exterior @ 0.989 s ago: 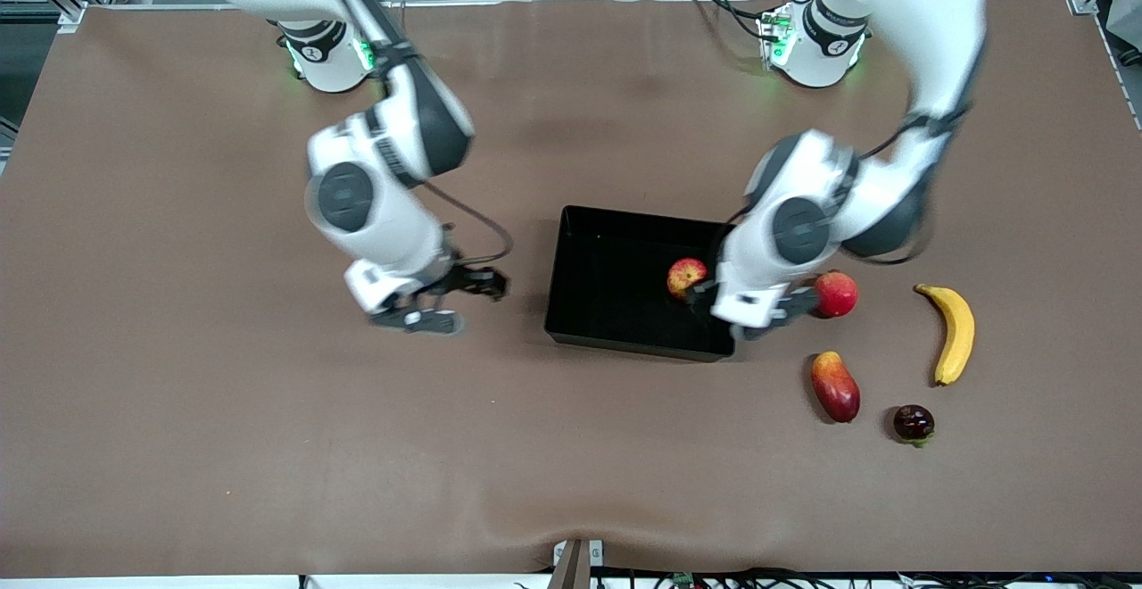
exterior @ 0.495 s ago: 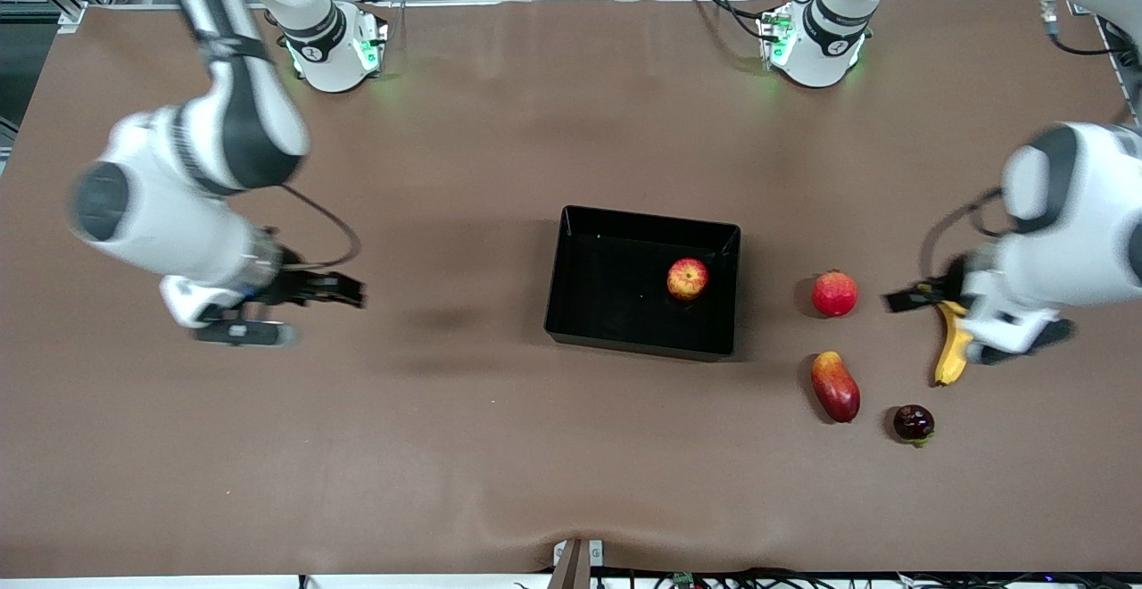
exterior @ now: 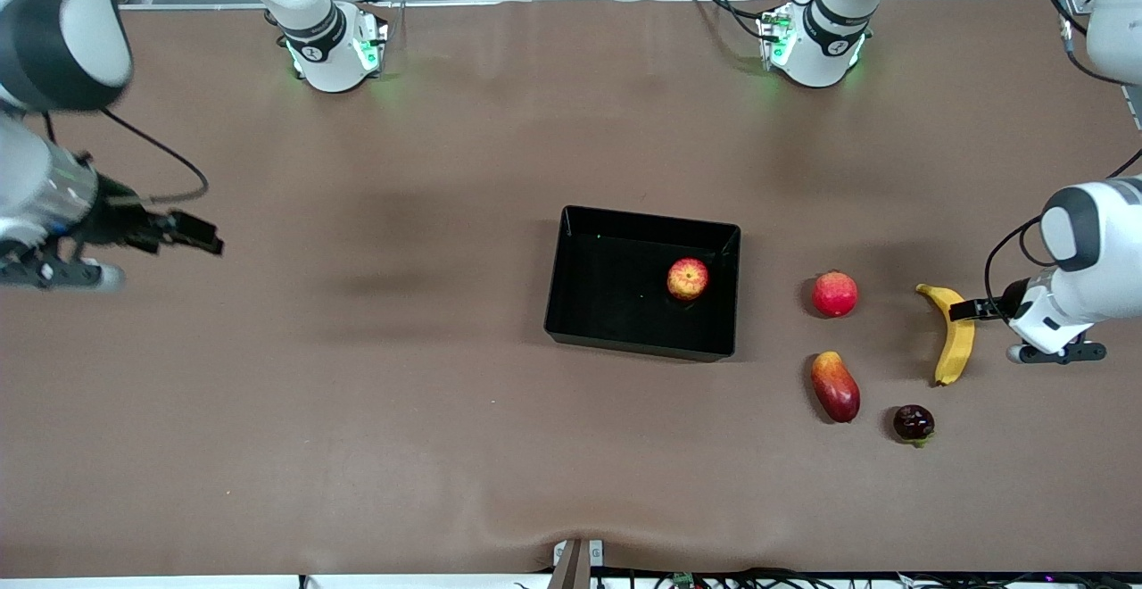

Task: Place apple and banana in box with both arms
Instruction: 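Grasp the yellow banana with the left gripper and lift it over the tray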

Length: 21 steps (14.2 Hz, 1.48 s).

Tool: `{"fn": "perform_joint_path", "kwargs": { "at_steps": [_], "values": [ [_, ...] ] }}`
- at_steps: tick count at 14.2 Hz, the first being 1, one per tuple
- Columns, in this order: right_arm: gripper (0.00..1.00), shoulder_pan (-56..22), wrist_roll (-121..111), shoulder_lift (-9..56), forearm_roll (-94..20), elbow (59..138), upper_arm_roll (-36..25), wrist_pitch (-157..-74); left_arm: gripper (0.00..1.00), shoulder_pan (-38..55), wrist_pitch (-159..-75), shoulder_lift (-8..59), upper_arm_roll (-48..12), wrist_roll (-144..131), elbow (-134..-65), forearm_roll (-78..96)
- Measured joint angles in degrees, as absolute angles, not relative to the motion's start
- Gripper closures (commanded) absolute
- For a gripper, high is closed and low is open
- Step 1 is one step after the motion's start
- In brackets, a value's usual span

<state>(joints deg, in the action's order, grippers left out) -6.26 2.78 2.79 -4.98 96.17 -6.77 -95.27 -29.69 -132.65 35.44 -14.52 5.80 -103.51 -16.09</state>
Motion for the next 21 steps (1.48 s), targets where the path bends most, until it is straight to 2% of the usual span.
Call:
{"fn": "perform_joint_path", "kwargs": {
  "at_steps": [2,3,5,8,11,13,15,16,21],
  "values": [
    [0.00,-5.34,2.85,0.37,-3.86,94.34,-6.77,-91.79,0.92,-30.58,-134.95,37.91,-14.62,5.85,-103.49,-17.91],
    [0.00,-4.68,2.85,-0.03,-3.20,92.38,-6.77,-90.08,1.00,-30.60,-135.01,38.11,-14.80,5.87,-103.43,-18.06],
    [0.00,-3.52,2.83,-0.11,-2.92,89.24,-6.77,-87.38,1.00,-30.60,-132.98,36.65,-16.17,6.18,-102.87,-18.16],
    [0.00,-3.20,2.82,0.15,-2.84,88.67,-6.67,-87.07,1.00,-30.62,-122.51,29.72,-21.35,6.23,-101.63,-18.18],
    [0.00,-3.14,2.83,0.54,-2.58,88.56,-6.61,-87.19,1.00,-30.58,-112.02,21.08,-31.32,0.50,-100.51,-18.07],
    [0.00,-3.00,2.83,0.55,-2.47,87.98,-6.62,-87.16,1.00,-30.11,-107.06,18.67,-39.96,-10.33,-100.13,-17.99],
    [0.00,-2.97,2.83,0.55,-2.46,87.46,-6.57,-87.01,1.00,-27.10,-106.05,19.79,-46.56,-25.61,-100.39,-17.97],
    [0.00,-2.97,2.85,0.55,-2.46,87.35,-6.54,-86.55,1.00,-23.81,-106.20,21.18,-47.50,-32.92,-100.28,-17.98],
    [0.00,-2.88,2.88,0.54,-2.42,86.74,-6.58,-82.98,1.00,-7.81,-110.06,31.86,-46.44,-59.58,-95.69,-18.83]
  ]
}}
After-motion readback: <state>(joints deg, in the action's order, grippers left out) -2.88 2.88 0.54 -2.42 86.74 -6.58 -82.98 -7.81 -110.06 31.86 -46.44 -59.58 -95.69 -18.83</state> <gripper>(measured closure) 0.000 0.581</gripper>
